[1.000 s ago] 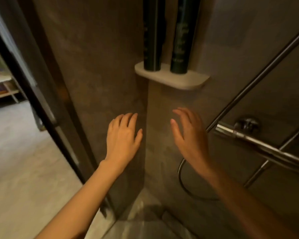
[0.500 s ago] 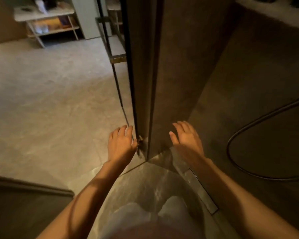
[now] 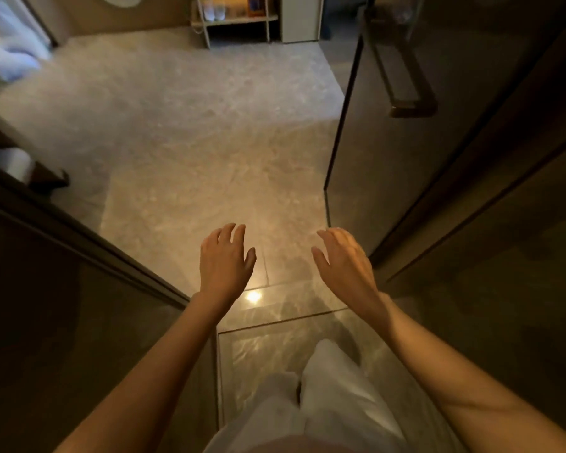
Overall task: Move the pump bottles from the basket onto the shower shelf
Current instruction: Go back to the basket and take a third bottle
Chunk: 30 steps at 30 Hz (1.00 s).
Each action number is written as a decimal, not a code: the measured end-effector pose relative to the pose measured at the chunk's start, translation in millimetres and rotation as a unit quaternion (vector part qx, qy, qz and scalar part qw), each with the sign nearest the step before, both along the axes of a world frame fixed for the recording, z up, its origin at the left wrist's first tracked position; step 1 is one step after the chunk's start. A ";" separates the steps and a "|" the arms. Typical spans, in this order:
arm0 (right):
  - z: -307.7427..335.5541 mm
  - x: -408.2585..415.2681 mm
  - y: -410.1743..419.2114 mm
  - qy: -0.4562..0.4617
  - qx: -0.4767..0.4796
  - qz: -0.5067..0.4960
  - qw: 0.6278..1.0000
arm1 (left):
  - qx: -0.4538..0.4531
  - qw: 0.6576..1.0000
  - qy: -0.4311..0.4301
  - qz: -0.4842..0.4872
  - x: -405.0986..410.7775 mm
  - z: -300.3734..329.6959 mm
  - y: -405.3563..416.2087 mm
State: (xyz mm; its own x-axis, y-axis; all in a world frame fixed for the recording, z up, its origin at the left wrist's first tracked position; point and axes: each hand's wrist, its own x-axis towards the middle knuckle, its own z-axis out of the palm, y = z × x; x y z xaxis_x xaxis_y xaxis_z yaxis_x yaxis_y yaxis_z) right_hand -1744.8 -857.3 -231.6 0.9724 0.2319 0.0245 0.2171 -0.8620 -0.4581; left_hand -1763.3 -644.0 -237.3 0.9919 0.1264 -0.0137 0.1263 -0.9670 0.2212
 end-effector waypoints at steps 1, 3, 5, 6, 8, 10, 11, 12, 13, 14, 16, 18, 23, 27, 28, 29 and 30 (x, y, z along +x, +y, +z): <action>0.8 10.8 8.1 -0.004 -0.001 0.013 1.000 | 0.001 1.000 -0.004 0.005 7.3 -0.4 7.4; 2.7 39.3 22.8 -0.006 -0.006 0.031 0.999 | 0.005 1.000 -0.009 0.015 26.1 -0.7 20.6; 3.0 72.0 38.4 -0.008 -0.015 0.045 0.999 | 0.007 1.000 -0.014 0.026 48.2 -1.0 32.9; 1.8 89.7 46.9 -0.010 -0.024 0.055 0.998 | 0.011 0.999 -0.015 0.033 60.1 -1.4 39.1; -3.8 126.6 64.7 -0.007 -0.040 0.073 0.997 | 0.014 0.999 -0.013 0.049 86.0 -3.2 51.5; -10.2 166.6 83.9 0.010 -0.042 0.085 0.995 | 0.015 0.998 -0.011 0.064 117.4 -6.0 65.8; -12.6 187.6 93.8 0.015 -0.042 0.093 0.995 | 0.017 0.997 -0.009 0.072 135.6 -6.5 73.9; -14.0 209.0 103.3 0.013 -0.041 0.104 0.994 | 0.020 0.997 -0.008 0.080 155.7 -5.6 81.9; -13.8 230.8 111.9 0.011 -0.040 0.116 0.992 | 0.020 0.996 -0.004 0.091 176.8 -2.9 89.4; -11.8 253.6 120.0 0.009 -0.038 0.126 0.991 | 0.021 0.994 -0.002 0.103 198.6 1.5 96.1; -2.6 298.7 135.3 0.009 -0.031 0.137 0.990 | 0.021 0.992 -0.005 0.121 241.6 14.0 109.2; 8.3 341.6 150.3 0.005 -0.028 0.150 0.988 | 0.020 0.990 -0.014 0.138 281.1 27.0 122.5; 21.9 431.5 191.7 -0.002 -0.033 0.193 0.981 | 0.022 0.982 -0.005 0.187 349.9 38.4 155.3; 16.8 484.8 232.4 0.009 -0.041 0.231 0.972 | 0.016 0.975 0.012 0.221 387.4 31.9 187.1; 16.7 497.9 245.1 0.011 -0.043 0.236 0.971 | 0.014 0.974 0.015 0.227 397.0 31.2 197.7; 16.2 510.7 258.6 0.011 -0.044 0.243 0.969 | 0.014 0.973 0.020 0.231 406.9 30.1 208.7; 14.9 524.1 272.9 0.008 -0.045 0.251 0.967 | 0.015 0.972 0.023 0.232 417.9 27.7 220.9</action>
